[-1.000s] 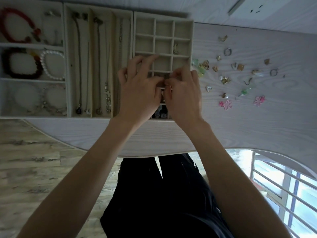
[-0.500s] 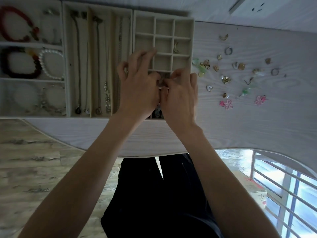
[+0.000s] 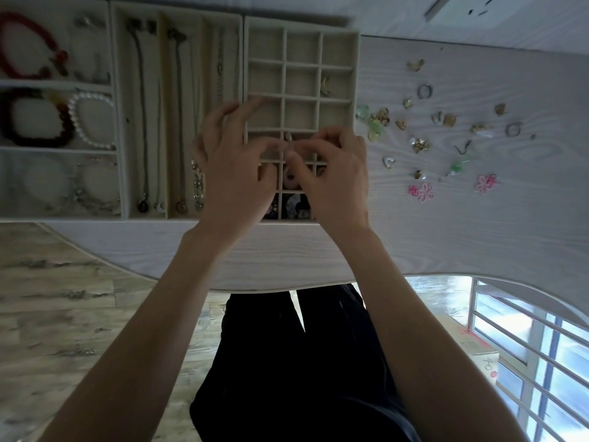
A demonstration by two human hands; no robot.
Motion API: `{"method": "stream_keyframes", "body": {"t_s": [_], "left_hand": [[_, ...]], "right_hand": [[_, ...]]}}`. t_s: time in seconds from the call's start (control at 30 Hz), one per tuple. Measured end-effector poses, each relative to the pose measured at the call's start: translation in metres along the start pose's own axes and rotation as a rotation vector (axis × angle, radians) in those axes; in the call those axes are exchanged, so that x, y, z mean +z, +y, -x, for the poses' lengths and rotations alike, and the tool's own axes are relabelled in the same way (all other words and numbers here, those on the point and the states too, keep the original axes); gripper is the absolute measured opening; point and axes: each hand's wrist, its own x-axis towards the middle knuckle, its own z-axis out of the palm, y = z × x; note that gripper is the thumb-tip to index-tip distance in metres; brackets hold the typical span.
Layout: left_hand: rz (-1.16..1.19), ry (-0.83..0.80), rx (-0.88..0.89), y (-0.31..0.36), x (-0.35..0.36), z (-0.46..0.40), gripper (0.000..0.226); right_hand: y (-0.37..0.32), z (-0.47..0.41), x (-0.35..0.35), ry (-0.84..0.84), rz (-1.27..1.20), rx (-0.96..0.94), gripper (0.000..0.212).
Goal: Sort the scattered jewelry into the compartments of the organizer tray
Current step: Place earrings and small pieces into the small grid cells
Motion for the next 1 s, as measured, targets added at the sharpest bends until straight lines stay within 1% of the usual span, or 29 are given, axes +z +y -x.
{"method": "stream_keyframes", "body": {"t_s": [0.13,0.23,0.37,0.47,0.53,0.6,0.7,0.8,1.0], "left_hand": [[0.049,-0.016,0.016,0.001,0.001,0.000,0.043],[-0.001,-0.031,0.082,0.003,0.009,-0.002,0.040],[-0.028,-0.021,0.132,0.004,0.019,-0.007,0.034],[-0.045,0.024,0.150,-0.001,0.016,-0.008,0.031],[-0.119,0.081,0.197,-0.007,0.015,-0.007,0.027],[-0.185,0.102,0.262,-0.010,0.014,-0.007,0.024],[-0.247,0.049,0.318,-0.008,0.015,-0.009,0.025],[-0.288,-0.012,0.303,-0.003,0.018,-0.011,0.029],[-0.217,-0.032,0.249,-0.002,0.016,-0.014,0.032]], "right_hand": [[0.005,-0.003,-0.003,0.035,0.050,0.014,0.019],[0.007,-0.005,-0.004,0.125,0.250,-0.100,0.017],[0.003,-0.001,-0.006,0.156,0.428,-0.231,0.014],[0.004,0.002,-0.013,0.200,0.423,-0.264,0.011],[0.007,0.002,-0.017,0.222,0.408,-0.262,0.010],[0.011,0.000,-0.019,0.223,0.401,-0.252,0.008],[0.014,-0.003,-0.019,0.202,0.374,-0.245,0.011],[0.017,-0.005,-0.018,0.164,0.365,-0.261,0.013],[0.019,-0.002,-0.018,0.116,0.389,-0.303,0.013]]}}
